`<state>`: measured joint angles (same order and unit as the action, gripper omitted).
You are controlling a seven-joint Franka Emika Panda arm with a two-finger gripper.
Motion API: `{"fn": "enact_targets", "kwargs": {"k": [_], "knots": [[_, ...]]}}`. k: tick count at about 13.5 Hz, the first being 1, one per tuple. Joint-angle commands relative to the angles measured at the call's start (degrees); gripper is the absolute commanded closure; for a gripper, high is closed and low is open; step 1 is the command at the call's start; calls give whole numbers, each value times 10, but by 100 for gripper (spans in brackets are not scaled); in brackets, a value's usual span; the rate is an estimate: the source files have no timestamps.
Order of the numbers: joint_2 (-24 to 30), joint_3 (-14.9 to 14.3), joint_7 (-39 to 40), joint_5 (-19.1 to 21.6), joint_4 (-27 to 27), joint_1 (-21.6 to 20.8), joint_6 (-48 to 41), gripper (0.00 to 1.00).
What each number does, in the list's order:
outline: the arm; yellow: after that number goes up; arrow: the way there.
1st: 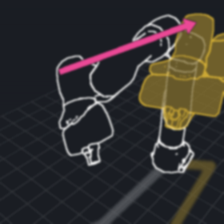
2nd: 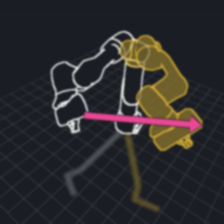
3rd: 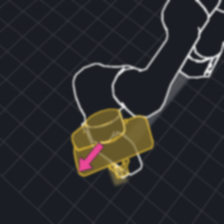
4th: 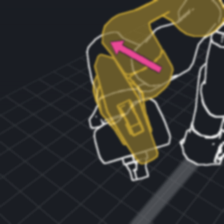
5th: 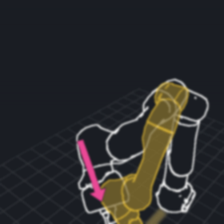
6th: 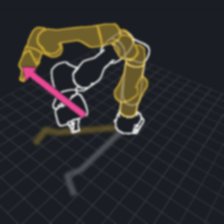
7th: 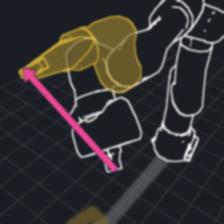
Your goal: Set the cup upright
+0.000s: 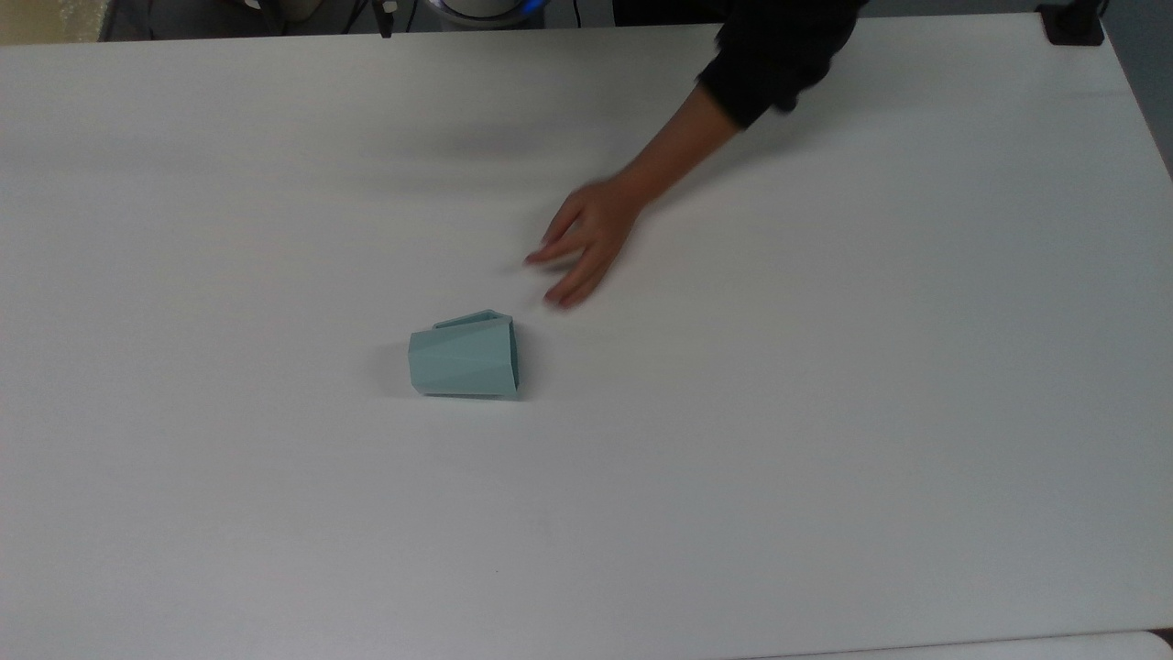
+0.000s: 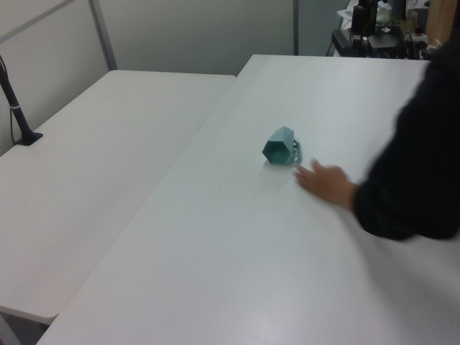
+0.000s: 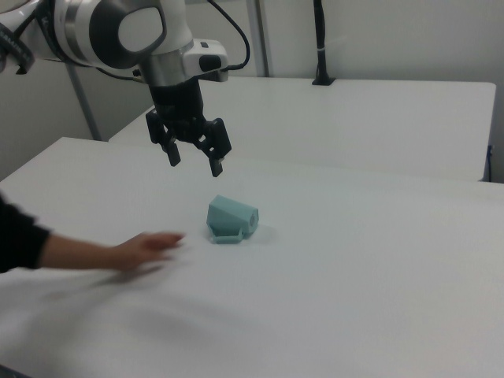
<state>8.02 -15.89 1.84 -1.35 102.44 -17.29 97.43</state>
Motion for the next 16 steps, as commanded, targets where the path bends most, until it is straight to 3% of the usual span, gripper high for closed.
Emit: {"fn": "enact_targets", "kwargs": {"k": [1,10,12,16], "knots": [[14,2,12,-24,10,2,7,0],[0,5,-27,-23,7,-7,7,0],[-35,8,-67,-39,-16,-53,13,0],[-122,7,-197,-109,-57,-131,77,0]]}}
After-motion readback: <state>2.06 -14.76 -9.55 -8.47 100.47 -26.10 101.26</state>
